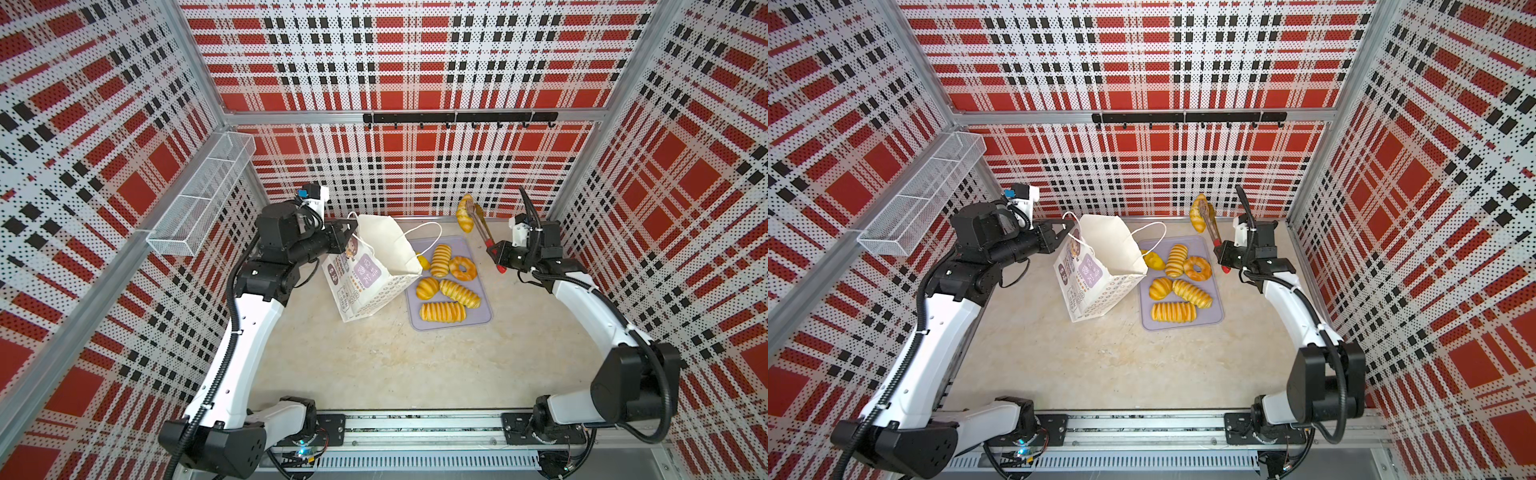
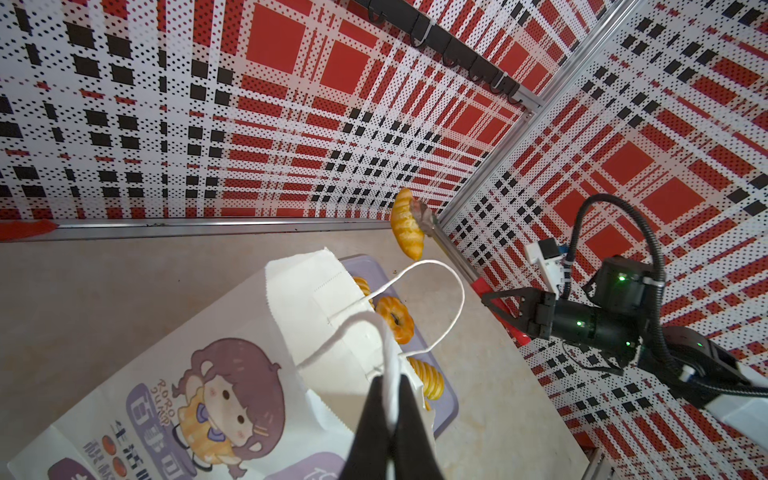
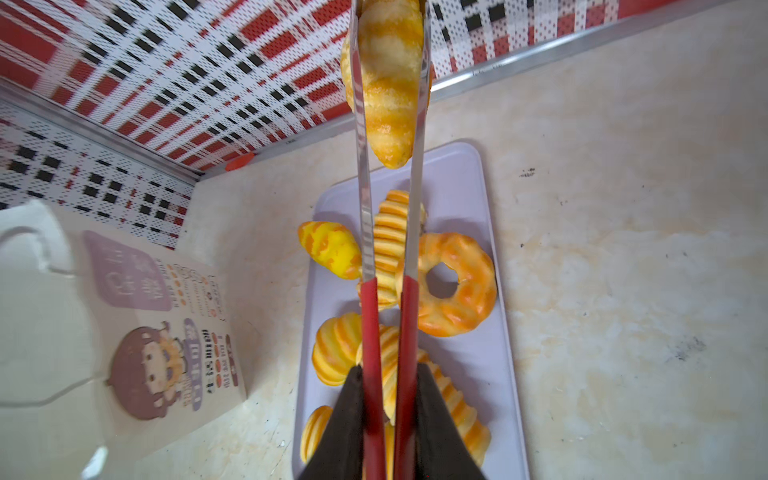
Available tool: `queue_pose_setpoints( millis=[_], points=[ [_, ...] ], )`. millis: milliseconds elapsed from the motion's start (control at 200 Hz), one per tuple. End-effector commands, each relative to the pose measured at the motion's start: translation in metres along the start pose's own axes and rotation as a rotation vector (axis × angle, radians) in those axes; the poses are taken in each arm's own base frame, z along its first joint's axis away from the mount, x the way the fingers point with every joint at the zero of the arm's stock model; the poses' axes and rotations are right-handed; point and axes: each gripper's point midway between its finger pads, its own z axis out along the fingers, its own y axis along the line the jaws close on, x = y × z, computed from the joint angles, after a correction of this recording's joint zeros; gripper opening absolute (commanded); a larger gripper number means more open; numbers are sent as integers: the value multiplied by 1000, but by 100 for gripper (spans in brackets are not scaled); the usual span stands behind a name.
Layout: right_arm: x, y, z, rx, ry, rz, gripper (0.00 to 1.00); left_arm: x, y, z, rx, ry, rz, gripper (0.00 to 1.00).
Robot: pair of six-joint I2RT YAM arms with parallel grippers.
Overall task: Place the fake bread into the paper bag
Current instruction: 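Pinch the croissant with the tongs and lift it using the right gripper, then swing the croissant over the bag opening and lower it in with the right gripper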
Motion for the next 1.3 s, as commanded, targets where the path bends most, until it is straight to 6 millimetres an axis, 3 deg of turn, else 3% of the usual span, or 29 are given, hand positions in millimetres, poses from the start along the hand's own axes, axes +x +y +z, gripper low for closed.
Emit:
queue_pose_setpoints(
  millis=[0,271,546,877,1298],
  points=[
    [-21,34,-39,-92,-102,-96,20,-5,-8,-3,24,-25,25,0],
    [-28,80,-101,-238,-212,-173,18,-5,-7,2,28,-21,28,0],
    [-11,120,-131,-417,-199,-224,16,-6,-10,7,41,-20,30,0],
    [40,149,-117,-581,-33,-190,16,-7,-16,11,57,-21,30,0],
    [101,152,-88,-519,151,-212,16,-9,-21,10,63,-26,35,0]
  ],
)
